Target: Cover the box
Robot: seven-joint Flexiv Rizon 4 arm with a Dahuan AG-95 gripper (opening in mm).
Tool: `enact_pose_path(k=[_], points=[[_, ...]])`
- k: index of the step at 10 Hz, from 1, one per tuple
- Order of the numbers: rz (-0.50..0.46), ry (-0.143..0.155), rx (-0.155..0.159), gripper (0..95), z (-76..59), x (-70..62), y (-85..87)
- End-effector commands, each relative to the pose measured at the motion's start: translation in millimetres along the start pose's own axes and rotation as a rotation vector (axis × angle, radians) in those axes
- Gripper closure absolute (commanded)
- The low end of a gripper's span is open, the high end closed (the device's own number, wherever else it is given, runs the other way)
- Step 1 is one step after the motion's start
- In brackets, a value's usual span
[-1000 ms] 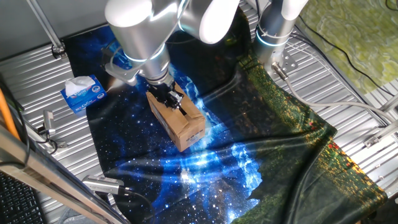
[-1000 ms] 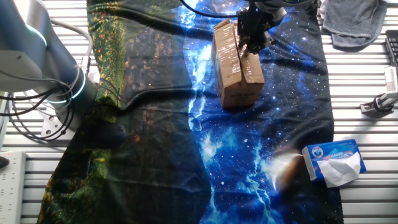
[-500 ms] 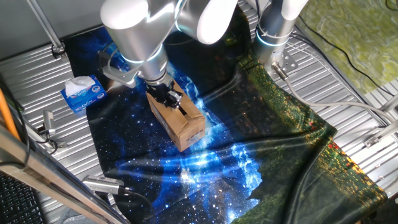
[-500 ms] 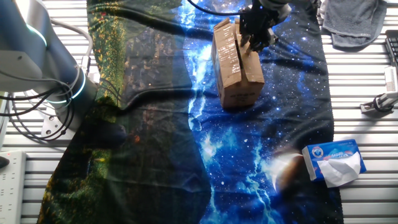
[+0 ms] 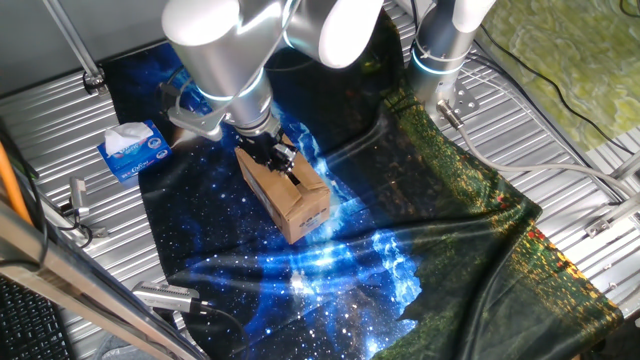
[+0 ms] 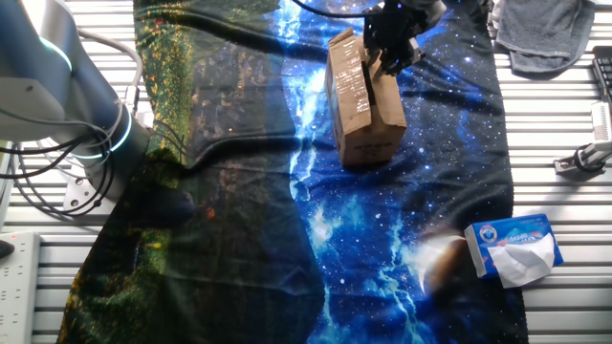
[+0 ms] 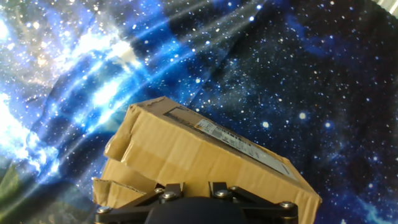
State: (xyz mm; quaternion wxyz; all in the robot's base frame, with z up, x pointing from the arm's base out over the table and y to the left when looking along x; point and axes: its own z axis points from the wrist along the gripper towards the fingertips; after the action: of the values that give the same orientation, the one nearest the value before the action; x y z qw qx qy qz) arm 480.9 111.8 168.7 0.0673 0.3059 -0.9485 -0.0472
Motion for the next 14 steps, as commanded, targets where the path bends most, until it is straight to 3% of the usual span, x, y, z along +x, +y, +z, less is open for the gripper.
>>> enact_pose_path(k=[1,6,12,14], points=[[-0.017,-0.003,-0.004,57.0,0.7,-0.2,0.3],[-0.047,-0.002,-0.014,57.0,0.2,-0.2,0.6],[-0.194,-0.018,-0.061,57.0,-3.3,0.7,3.3],[-0.235,-0.021,-0.061,57.0,-4.6,1.4,4.7]])
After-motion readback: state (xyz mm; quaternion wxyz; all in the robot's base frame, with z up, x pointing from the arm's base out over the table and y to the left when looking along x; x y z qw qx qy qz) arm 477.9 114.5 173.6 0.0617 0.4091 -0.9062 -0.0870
